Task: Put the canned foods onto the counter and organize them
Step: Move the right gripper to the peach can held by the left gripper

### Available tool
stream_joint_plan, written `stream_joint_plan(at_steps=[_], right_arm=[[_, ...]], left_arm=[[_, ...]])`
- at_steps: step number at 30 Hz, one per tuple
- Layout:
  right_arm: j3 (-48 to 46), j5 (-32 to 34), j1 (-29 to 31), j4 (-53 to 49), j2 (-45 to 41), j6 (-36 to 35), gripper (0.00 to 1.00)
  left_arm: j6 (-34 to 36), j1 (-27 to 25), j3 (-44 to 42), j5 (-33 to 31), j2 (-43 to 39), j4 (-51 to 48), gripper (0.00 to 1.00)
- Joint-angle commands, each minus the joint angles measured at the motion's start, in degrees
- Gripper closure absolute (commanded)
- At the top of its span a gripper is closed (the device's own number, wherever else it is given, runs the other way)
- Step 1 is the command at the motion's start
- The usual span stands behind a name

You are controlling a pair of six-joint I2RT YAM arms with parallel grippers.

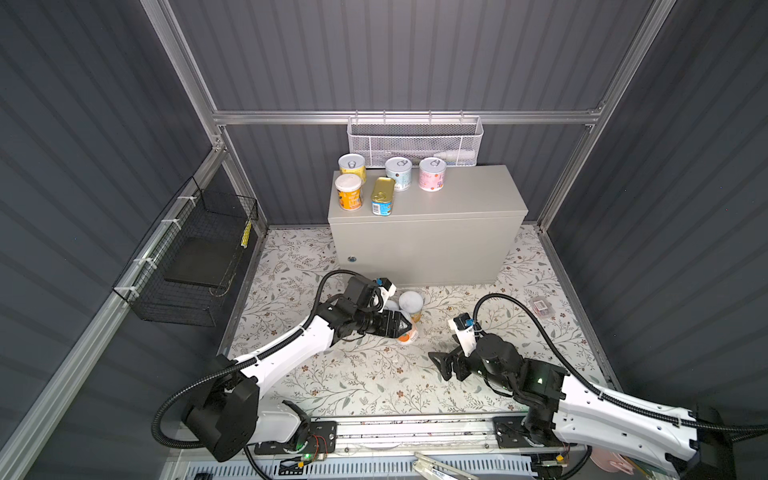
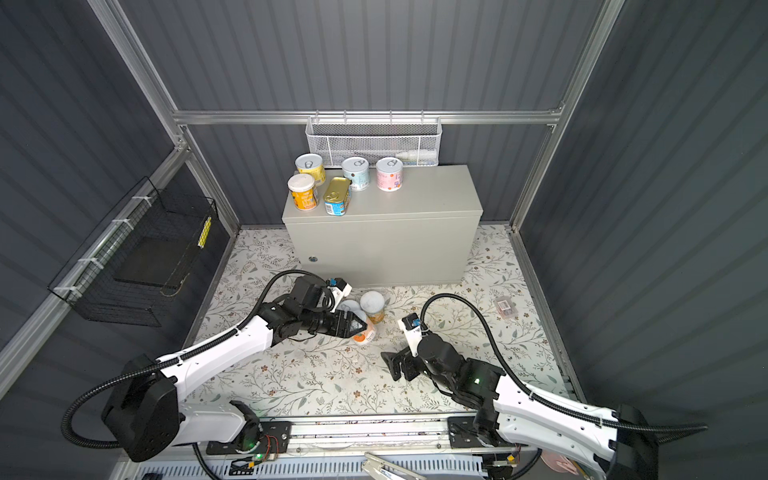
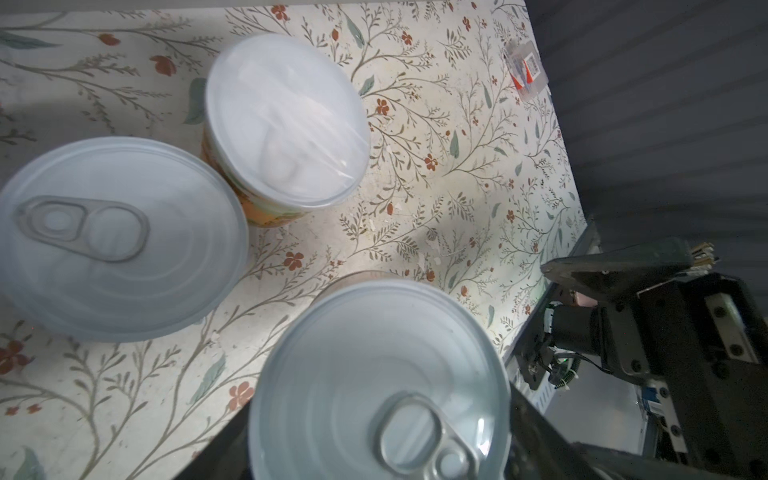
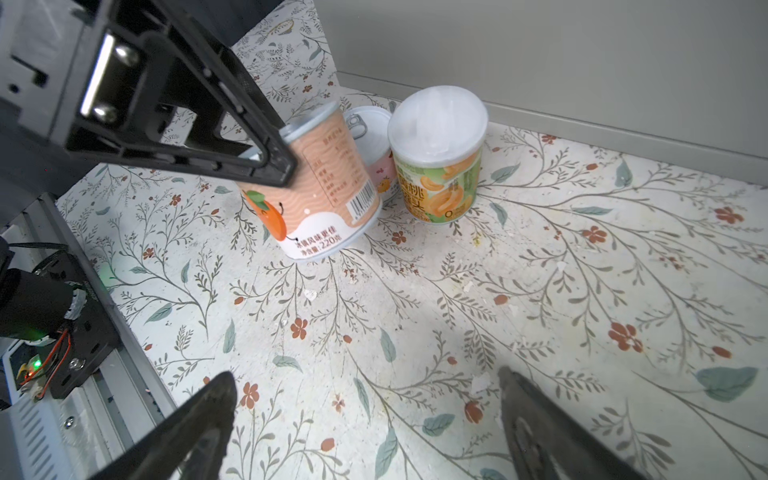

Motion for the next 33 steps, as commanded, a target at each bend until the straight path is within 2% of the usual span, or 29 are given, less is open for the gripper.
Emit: stream_joint_plan(at_steps=[1,18,26,33], right_arm=[[1.9,2.0,1.5,4.9,0.5,-2.7,0.01],[7.1,7.6,6.6,10.3,12.2,-7.6,0.01],[6.5,7.2,7.0,15.5,14.9,-9.1,0.01],[5.9,8.5,7.0,17.4,15.9,-9.9,0.03]], left_arm=[[0.5,0.3,2.9,7.4,0.8,4.9,0.48],[0.8,0.3,2.6,11.2,0.4,6.3,0.48],[2.2,0.3,3.3,11.7,-0.5,4.1,0.48],[0.7,0.3,2.4,14.0,-0.5,5.2,0.48]])
